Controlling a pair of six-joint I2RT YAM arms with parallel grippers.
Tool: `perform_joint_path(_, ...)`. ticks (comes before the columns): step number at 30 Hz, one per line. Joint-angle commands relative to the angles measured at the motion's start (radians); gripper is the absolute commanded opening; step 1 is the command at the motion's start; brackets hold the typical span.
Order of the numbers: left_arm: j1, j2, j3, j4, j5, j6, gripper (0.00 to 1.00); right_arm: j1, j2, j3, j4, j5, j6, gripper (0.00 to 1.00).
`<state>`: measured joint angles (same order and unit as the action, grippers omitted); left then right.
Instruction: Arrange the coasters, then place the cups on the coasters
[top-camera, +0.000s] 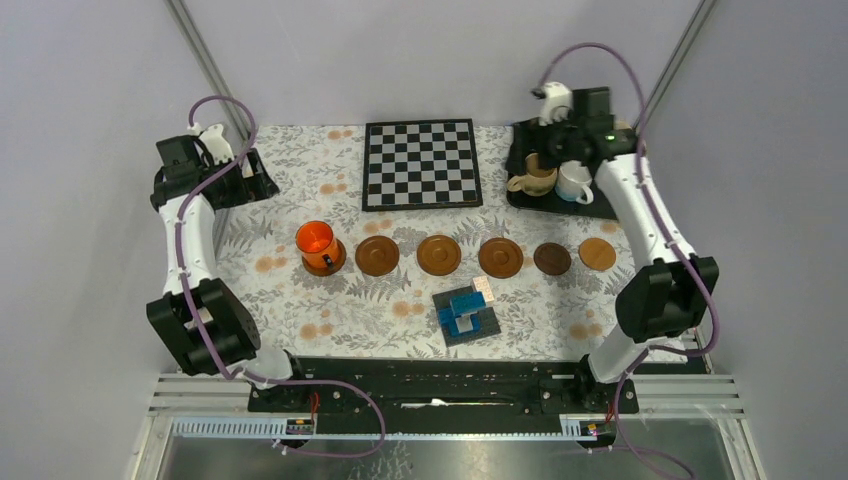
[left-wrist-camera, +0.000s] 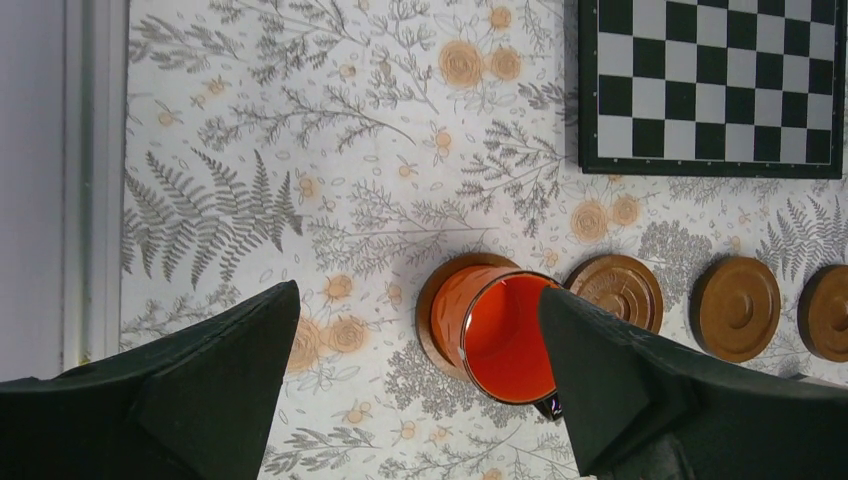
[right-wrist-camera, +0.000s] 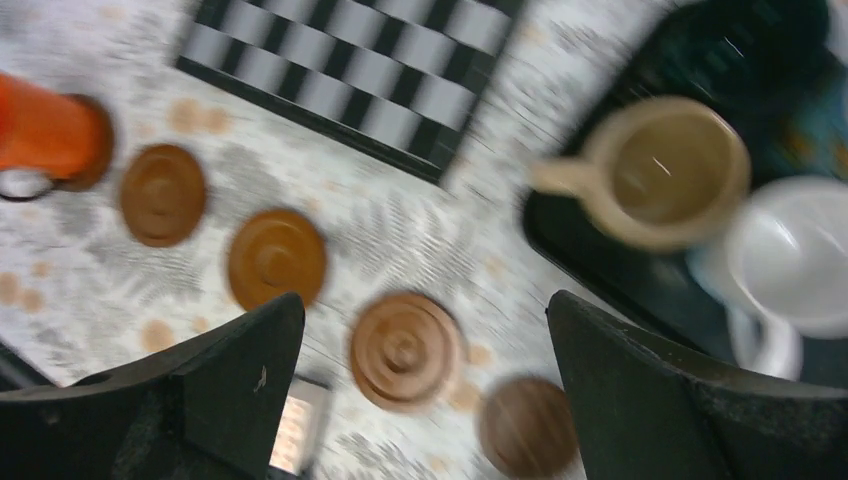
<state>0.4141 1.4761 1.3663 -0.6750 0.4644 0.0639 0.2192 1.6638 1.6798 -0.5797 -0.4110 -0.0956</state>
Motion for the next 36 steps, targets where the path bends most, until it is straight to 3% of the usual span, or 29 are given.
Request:
perform_joint_path(1,0.001,0.047,0.088,-0.013,0.020,0.018,0.99,-0.175,0.008,-0.014,-0.268,-0.042,-0.224,0.98)
perform_joint_path(6,0.000,0.074,0.116,-0.015,0.029,-0.022,0.99,-0.341,0.025,-0.082,-0.234,0.052,-0.337,0.97)
perform_joint_path(11,0.000,0.080,0.085,0.007,0.040,-0.055,0.99,-0.412,0.147,-0.068,-0.198,0.114,-0.407,0.95)
perform_joint_path(22,0.001,0.072,0.110,-0.013,-0.007,-0.057,0.99,-0.417,0.382,0.032,0.052,0.169,-0.401,0.79)
perform_joint_path(36,0.001,0.085,0.112,-0.023,-0.028,-0.061,0.99,-0.405,0.467,-0.037,0.219,0.108,-0.369,0.53)
